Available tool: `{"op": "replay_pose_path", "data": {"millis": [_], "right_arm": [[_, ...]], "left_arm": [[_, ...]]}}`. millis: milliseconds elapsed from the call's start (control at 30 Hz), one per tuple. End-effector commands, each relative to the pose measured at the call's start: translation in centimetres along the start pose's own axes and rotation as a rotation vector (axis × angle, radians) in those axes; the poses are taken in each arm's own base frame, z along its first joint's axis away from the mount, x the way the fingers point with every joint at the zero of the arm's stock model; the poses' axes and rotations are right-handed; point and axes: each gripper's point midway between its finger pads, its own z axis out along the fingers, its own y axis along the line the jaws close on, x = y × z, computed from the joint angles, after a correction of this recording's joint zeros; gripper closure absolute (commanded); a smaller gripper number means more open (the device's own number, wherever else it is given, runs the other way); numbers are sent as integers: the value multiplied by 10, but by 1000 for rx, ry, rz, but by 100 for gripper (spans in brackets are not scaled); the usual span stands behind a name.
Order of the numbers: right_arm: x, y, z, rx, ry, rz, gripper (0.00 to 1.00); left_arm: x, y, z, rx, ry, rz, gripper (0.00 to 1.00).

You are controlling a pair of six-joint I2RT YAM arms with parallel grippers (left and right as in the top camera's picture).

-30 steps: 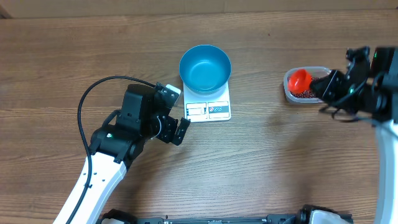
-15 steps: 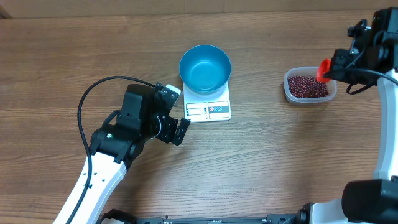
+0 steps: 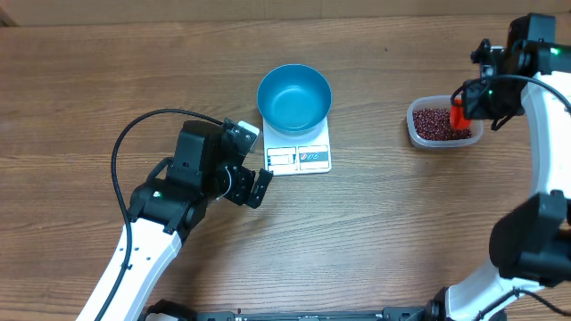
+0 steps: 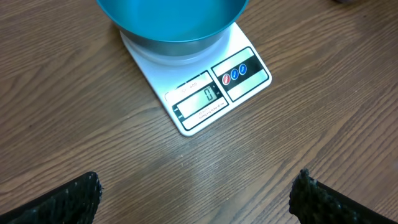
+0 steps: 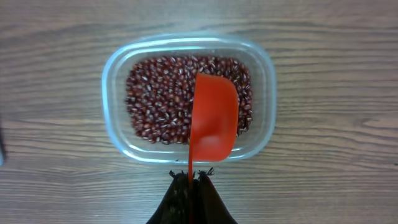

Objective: Scoop item into bowl and weigh 150g on scale
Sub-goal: 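Lower the red scoop into the bean tub with the right gripper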

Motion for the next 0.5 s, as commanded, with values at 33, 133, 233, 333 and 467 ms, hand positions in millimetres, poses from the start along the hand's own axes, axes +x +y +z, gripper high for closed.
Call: {"op": "replay_pose_path", "data": {"millis": [33,133,233,333,467], "right_arm": [[-4,-9,7,9,8,-10,96],[1,-16,17,4,37,14,96],[6,-16,27,-45,58,37,96],[10,-9,33,-111,66,54,96],[16,-1,43,-162,80,63,96]], "left_arm": [[2,2,1,-6,3,18,0],[2,2,1,-6,3,19,0],[2,2,1,-6,3,18,0],[2,2,1,-6,3,19,0],[2,2,1,-6,3,19,0]]}}
